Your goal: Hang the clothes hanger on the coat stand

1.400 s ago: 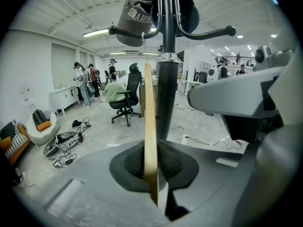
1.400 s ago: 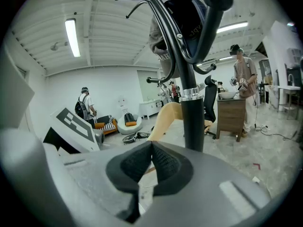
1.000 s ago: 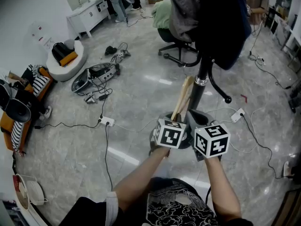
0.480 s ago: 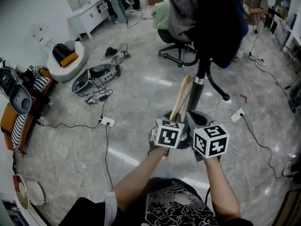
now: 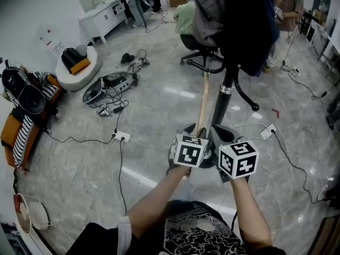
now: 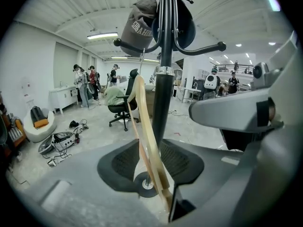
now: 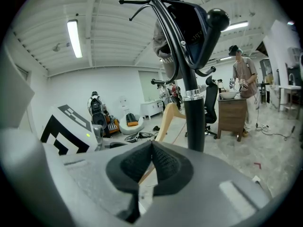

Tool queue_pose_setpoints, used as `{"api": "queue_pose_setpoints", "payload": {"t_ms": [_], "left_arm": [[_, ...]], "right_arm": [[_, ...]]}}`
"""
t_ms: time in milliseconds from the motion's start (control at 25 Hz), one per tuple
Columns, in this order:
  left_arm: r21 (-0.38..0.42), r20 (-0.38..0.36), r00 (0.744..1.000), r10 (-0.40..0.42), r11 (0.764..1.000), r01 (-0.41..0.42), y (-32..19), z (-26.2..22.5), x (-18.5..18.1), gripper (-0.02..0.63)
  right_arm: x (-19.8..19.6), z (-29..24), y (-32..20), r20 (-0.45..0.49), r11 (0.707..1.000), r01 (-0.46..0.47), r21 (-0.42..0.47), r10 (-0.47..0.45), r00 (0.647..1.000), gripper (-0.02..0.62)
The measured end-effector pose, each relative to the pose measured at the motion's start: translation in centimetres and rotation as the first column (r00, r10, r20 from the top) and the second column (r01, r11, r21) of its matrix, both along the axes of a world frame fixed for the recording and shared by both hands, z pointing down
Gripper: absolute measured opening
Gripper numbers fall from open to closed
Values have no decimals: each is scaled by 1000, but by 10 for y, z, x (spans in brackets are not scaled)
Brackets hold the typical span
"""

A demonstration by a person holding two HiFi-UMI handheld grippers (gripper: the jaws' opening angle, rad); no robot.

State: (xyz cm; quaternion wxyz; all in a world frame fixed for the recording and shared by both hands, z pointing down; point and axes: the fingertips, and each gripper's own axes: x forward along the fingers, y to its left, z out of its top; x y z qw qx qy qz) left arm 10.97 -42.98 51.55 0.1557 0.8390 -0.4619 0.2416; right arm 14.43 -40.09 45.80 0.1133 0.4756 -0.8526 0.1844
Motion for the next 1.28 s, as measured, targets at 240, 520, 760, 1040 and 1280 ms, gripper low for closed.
{"api": "queue_pose_setpoints", "payload": {"t_ms": [240,520,760,1040,1280], "left_arm": [[26,-11,1000,4,1000,-4,14,-13,1,120],[26,-38,999,3,1000,-2,37,-26,0,120],[28,-62,998,11,1000,-9,59,-38,1,119],[39,-53,998,35,999,-33,77,-47,-3,117],[62,-55,996,65,996,-62,97,-64,-7,115]], "right_arm": [[0,-4,14,0,1000,4,4,-4,1000,0],[0,-11,35,9,1000,10,8,-10,1000,0],[-1,-23,53,6,1000,12,29,-12,1000,0],[-3,-33,65,23,999,1,39,-2,1000,0],[-8,-37,80,43,999,-30,37,28,999,0]]}}
